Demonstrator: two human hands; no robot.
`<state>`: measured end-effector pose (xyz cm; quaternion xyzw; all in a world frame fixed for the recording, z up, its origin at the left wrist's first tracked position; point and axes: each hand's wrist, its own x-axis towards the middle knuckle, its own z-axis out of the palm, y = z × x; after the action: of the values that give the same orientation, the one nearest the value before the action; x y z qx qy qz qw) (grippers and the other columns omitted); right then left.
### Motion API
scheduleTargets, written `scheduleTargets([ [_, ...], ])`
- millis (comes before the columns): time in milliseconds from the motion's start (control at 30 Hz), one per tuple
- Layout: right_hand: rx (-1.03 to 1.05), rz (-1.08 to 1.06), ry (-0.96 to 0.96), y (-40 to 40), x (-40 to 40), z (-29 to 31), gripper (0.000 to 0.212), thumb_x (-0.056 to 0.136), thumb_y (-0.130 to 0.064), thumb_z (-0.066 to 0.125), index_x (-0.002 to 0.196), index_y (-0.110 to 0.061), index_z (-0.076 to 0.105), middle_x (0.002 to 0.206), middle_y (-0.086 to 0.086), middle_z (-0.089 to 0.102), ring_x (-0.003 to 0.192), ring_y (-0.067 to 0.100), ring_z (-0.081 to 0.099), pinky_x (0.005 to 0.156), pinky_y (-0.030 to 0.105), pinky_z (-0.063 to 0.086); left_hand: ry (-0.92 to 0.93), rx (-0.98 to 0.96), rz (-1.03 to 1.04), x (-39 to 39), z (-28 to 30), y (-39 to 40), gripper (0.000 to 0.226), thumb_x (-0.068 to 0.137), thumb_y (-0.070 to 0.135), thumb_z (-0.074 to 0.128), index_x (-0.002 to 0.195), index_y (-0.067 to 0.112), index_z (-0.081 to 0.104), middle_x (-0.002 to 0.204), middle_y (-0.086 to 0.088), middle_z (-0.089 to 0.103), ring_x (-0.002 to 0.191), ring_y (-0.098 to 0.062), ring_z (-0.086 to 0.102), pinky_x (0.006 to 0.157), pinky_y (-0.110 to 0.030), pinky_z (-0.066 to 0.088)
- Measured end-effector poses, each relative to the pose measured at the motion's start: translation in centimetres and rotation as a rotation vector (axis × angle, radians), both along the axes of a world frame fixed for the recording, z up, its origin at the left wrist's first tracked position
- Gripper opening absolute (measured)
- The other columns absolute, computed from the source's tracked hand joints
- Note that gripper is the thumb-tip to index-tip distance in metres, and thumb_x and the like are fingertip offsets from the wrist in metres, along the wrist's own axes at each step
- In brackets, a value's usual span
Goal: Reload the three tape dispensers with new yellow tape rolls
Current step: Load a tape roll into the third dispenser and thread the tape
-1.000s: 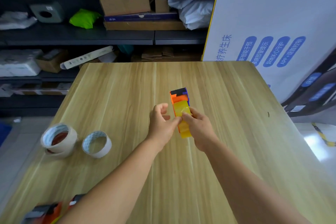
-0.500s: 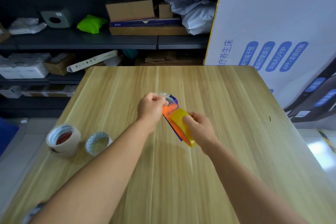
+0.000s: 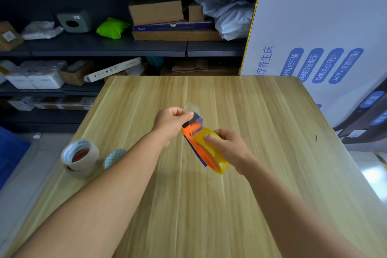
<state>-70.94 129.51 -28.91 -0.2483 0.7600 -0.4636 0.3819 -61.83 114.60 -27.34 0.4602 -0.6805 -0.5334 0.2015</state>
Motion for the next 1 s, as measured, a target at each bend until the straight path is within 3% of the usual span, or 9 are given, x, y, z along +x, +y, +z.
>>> scheduleTargets([
  [100,0.055,0.026,0.023,-0.2,0.0,0.2,0.048,0.063,-0.052,0.060,0.094,-0.016,0.069,0.096,0.009,0.071,0.079,0.020,0.064,0.068,0.031,0.050,0.004,0.002,0.015,0.3,-0.2,0.0,0.015,0.081,0.027,0.073,0.075,0.016,0.065,0.076,0.003,0.067,0.070,-0.010,0.060,0.061,-0.019,0.043],
  [200,0.064,0.019,0.024,-0.1,-0.2,0.4,0.046,0.061,-0.049,0.058,0.092,-0.016,0.068,0.086,0.004,0.068,0.075,0.018,0.061,0.064,0.028,0.047,0.022,0.041,0.069,0.4,-0.6,-0.1,0.016,0.081,0.026,0.074,0.073,0.017,0.063,0.075,0.002,0.066,0.069,-0.011,0.059,0.060,-0.019,0.043],
  [367,0.024,-0.051,-0.052,0.5,-0.4,0.0,0.043,0.062,-0.044,0.058,0.089,-0.012,0.067,0.075,-0.001,0.063,0.069,0.016,0.057,0.060,0.024,0.044,0.238,0.302,0.324,1.3,-0.7,-1.5,0.012,0.093,0.014,0.058,0.081,0.016,0.058,0.074,-0.001,0.059,0.056,-0.009,0.052,0.053,-0.020,0.048],
  [433,0.035,-0.041,-0.039,0.7,-0.4,-0.2,0.040,0.061,-0.044,0.059,0.086,-0.013,0.065,0.074,-0.001,0.061,0.067,0.015,0.056,0.059,0.024,0.043,0.212,0.290,0.240,1.7,-0.7,-1.5,0.009,0.094,0.014,0.054,0.087,0.013,0.060,0.078,-0.002,0.061,0.061,-0.011,0.054,0.059,-0.023,0.049],
  [600,0.039,-0.009,-0.009,0.2,0.4,-0.2,0.036,0.061,-0.043,0.059,0.085,-0.017,0.065,0.078,0.000,0.063,0.068,0.015,0.057,0.057,0.023,0.043,0.087,0.137,-0.029,0.9,-0.4,0.4,0.023,0.089,0.037,0.061,0.095,0.015,0.065,0.093,-0.003,0.069,0.085,-0.017,0.062,0.082,-0.031,0.050],
  [700,0.051,0.019,-0.003,0.2,0.5,-0.1,0.036,0.060,-0.040,0.061,0.088,-0.016,0.064,0.079,0.000,0.063,0.068,0.014,0.057,0.056,0.023,0.042,0.088,0.078,-0.029,0.6,-0.4,1.1,0.024,0.082,0.032,0.073,0.095,0.013,0.067,0.092,-0.002,0.071,0.082,-0.015,0.065,0.074,-0.027,0.051],
  [833,0.084,0.022,0.012,0.3,0.6,-0.4,0.040,0.060,-0.041,0.065,0.090,-0.015,0.060,0.081,0.000,0.062,0.069,0.015,0.056,0.058,0.024,0.042,0.095,0.018,0.015,0.2,-0.3,1.5,0.011,0.081,0.016,0.071,0.073,0.017,0.063,0.074,0.002,0.062,0.072,-0.016,0.060,0.067,-0.028,0.050],
  [900,0.094,-0.004,0.013,0.2,0.7,-0.6,0.042,0.071,-0.049,0.071,0.094,-0.015,0.059,0.083,-0.001,0.064,0.072,0.016,0.059,0.061,0.026,0.043,0.072,0.008,-0.003,0.1,-0.1,1.7,0.014,0.082,0.015,0.068,0.070,0.017,0.060,0.072,0.003,0.060,0.071,-0.016,0.059,0.069,-0.031,0.050],
  [1000,0.101,-0.076,0.016,0.3,0.7,-0.4,0.041,0.082,-0.052,0.066,0.099,-0.015,0.059,0.082,-0.005,0.061,0.071,0.013,0.058,0.062,0.027,0.045,0.038,0.027,-0.003,0.1,0.2,1.7,0.010,0.081,0.017,0.066,0.073,0.018,0.059,0.080,-0.001,0.064,0.078,-0.021,0.062,0.077,-0.039,0.055],
])
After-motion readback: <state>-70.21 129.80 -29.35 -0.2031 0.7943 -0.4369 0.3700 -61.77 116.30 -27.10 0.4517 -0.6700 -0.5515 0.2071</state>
